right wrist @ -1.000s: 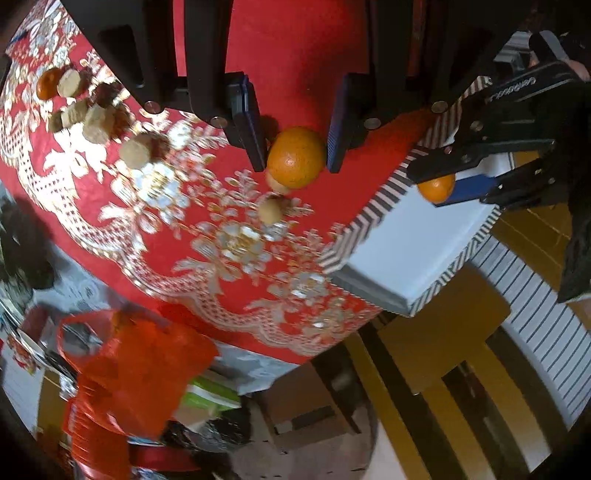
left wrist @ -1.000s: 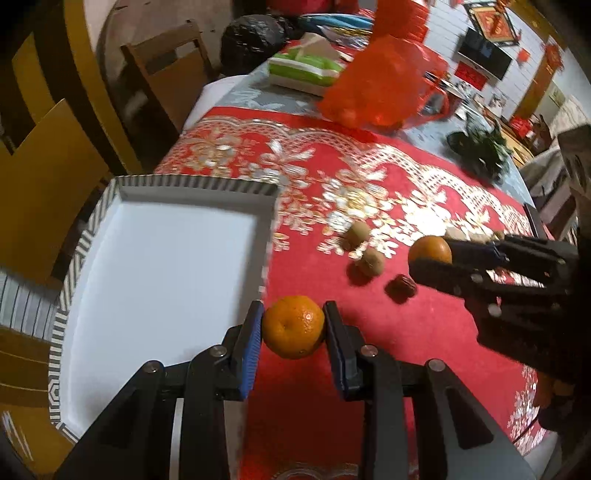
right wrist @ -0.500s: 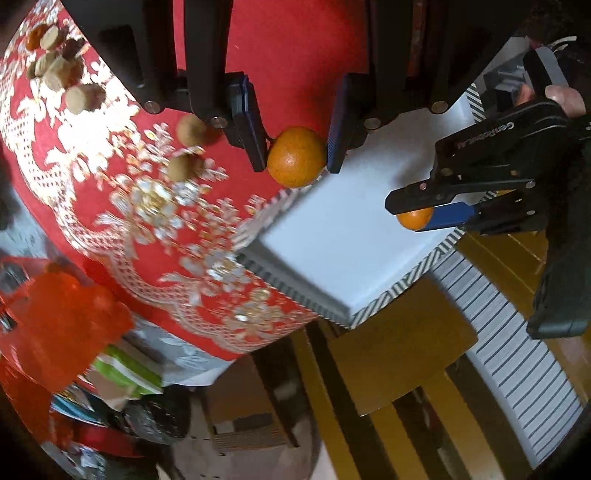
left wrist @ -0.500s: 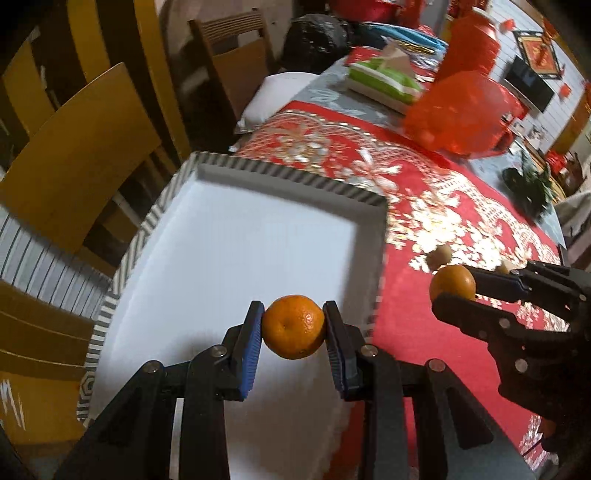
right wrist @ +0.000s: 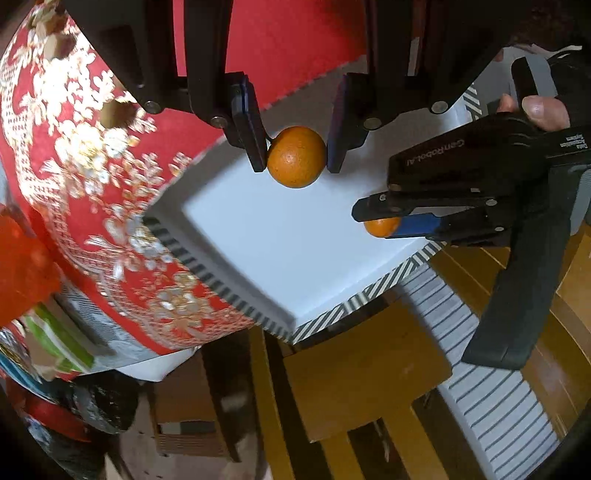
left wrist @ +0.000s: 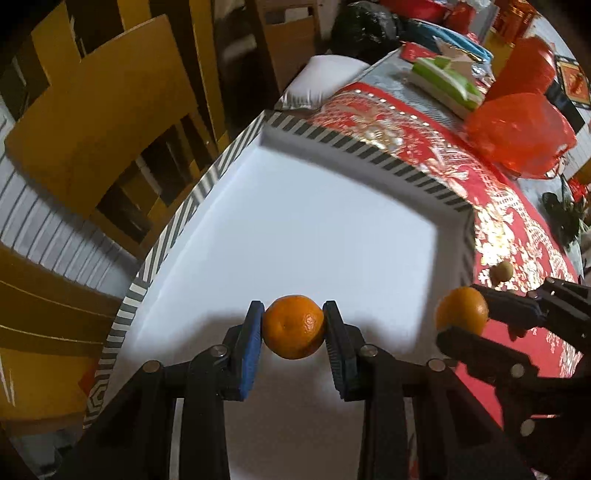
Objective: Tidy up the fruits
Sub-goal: 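Carry the mandarin in the left gripper and small orange in the right gripper over the white tray, then open the left gripper on the tray while the right gripper releases its orange beside it, then grasp a brown round fruit with the left gripper while the right gripper grasps a red date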
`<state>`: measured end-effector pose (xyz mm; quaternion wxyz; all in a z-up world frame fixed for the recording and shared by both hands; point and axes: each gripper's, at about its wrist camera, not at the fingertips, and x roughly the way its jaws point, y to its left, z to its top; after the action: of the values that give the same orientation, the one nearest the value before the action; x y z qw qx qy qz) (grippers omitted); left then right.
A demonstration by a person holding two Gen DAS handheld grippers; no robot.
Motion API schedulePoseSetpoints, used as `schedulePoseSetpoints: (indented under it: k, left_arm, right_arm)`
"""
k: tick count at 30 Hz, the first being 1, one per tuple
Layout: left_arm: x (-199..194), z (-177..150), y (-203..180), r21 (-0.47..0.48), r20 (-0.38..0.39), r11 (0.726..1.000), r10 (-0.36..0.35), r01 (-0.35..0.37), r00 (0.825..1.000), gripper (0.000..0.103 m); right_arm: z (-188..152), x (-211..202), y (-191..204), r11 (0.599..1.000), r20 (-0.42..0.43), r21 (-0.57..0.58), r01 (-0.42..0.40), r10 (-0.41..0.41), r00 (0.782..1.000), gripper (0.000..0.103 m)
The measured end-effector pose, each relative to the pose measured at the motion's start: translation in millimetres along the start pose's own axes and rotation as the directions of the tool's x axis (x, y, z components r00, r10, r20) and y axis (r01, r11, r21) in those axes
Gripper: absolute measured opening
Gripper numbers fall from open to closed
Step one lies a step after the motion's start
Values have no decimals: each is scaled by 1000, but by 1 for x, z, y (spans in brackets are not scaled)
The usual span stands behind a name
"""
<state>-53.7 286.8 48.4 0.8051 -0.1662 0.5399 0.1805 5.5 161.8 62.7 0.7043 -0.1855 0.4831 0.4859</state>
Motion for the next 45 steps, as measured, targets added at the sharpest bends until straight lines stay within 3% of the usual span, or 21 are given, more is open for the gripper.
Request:
schedulePoseSetpoints:
  k: [9,11,13,17,20,30,37,45]
  left_arm:
    - [18,-1,11,-22,-33,1000,1,-1,999,33]
    - [20,-1,13,-32,-39,999,-9,8,999,49]
    - [20,0,16,-48,-34,999,-18,16,999,59]
    - [16,1,17,-45,-23,999,-3,2,1000,69]
    - [8,0,16,-44,-12,999,5,-5,1000,70]
    - [-36,-3,-13,-11,74,1000,26,-25,997,76]
    - [-52,-8,-59,54,95,998,-19,14,995,78]
    - [-54,-17,-119,139,67,987,-86,76,994,80]
  right_arm:
    - [-1,43,7,1000,-82,-16,-11,9,997,36]
    - [-3,47,8,1000,-87,-16,-11,9,996,36]
    - [-5,50,8,1000,-88,-5,-22,21,996,37]
    - [-7,46,9,999,-66,3,-46,46,997,40]
    - [-8,30,8,998,-27,8,-56,56,998,54]
    - [-25,-29,-5,998,77,51,-48,44,996,60]
    - [-60,-67,-33,991,115,134,-2,-14,993,67]
    - [-116,-103,-78,965,107,256,53,-83,991,67]
